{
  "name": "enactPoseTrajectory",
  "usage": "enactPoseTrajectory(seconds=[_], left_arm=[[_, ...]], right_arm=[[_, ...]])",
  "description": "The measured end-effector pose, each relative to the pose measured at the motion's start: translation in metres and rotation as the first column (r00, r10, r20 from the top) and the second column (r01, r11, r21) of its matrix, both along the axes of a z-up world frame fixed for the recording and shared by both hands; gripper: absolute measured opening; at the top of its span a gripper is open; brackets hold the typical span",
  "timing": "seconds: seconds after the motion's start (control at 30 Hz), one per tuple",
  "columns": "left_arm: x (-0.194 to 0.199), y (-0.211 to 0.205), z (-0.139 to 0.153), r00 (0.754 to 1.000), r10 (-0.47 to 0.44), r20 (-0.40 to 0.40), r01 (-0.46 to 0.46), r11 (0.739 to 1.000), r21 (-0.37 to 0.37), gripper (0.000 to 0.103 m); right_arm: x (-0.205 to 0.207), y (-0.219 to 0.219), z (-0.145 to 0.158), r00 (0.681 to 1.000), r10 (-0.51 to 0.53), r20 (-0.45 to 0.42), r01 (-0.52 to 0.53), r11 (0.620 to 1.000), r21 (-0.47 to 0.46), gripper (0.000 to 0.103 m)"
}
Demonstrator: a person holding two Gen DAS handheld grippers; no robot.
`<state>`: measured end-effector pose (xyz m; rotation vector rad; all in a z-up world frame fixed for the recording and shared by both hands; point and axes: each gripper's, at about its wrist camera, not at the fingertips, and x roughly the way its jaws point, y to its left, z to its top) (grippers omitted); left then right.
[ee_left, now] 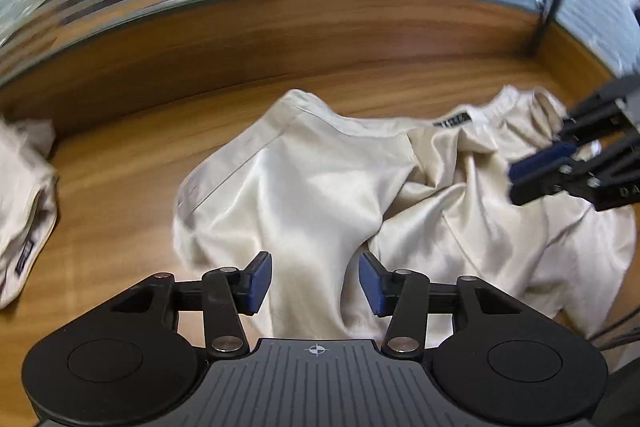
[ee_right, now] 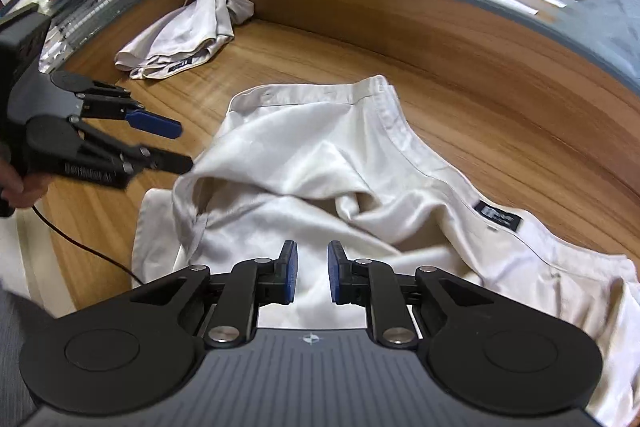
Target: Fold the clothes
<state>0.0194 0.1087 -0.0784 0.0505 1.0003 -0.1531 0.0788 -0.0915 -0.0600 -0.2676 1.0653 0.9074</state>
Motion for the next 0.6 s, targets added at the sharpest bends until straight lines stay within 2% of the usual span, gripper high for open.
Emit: enactPoseTrajectory(seconds=[0.1, 0.2, 0.23, 0.3, 0.33, 0.43, 0.6], left_arm=[[0.016, -0.011, -0.019, 0.998, -0.053, -0.025, 0.054, 0.997, 0.057, 0.055], [0.028, -0.016, -0.036, 0.996, -0.079, -0.041, 0.083, 0.991, 0.1, 0.054], [0.031, -0.017, -0.04, 0.996, -0.081, -0.042, 0.085, 0.99, 0.11, 0.052], [0.037, -0.017, -0.047, 0.996, -0.08, -0.043, 0.085, 0.988, 0.126, 0.031], [0.04, -0.014, -0.047, 0.997, -0.064, -0.039, 0.068, 0.992, 0.11, 0.021], [0.046, 0.003, -0.04, 0.999, 0.011, -0.03, -0.011, 1.0, 0.027, 0.01], [0.051, 0.022, -0.027, 0.993, 0.116, -0.02, -0.118, 0.991, -0.064, 0.01]], right_arm=[[0.008, 0.023, -0.018, 1.0, 0.013, -0.018, -0.013, 1.0, -0.006, 0.02], [0.013, 0.046, -0.033, 0.999, 0.031, -0.033, -0.031, 0.999, -0.009, 0.032], [0.015, 0.053, -0.036, 0.999, 0.039, -0.037, -0.039, 0.999, -0.01, 0.036], [0.018, 0.067, -0.044, 0.998, 0.051, -0.047, -0.052, 0.999, -0.013, 0.041], [0.02, 0.074, -0.049, 0.997, 0.053, -0.054, -0.054, 0.998, -0.014, 0.043], [0.027, 0.09, -0.062, 0.996, 0.047, -0.079, -0.048, 0.999, -0.018, 0.046], [0.048, 0.103, -0.085, 0.978, -0.038, -0.203, 0.045, 0.999, 0.028, 0.058]])
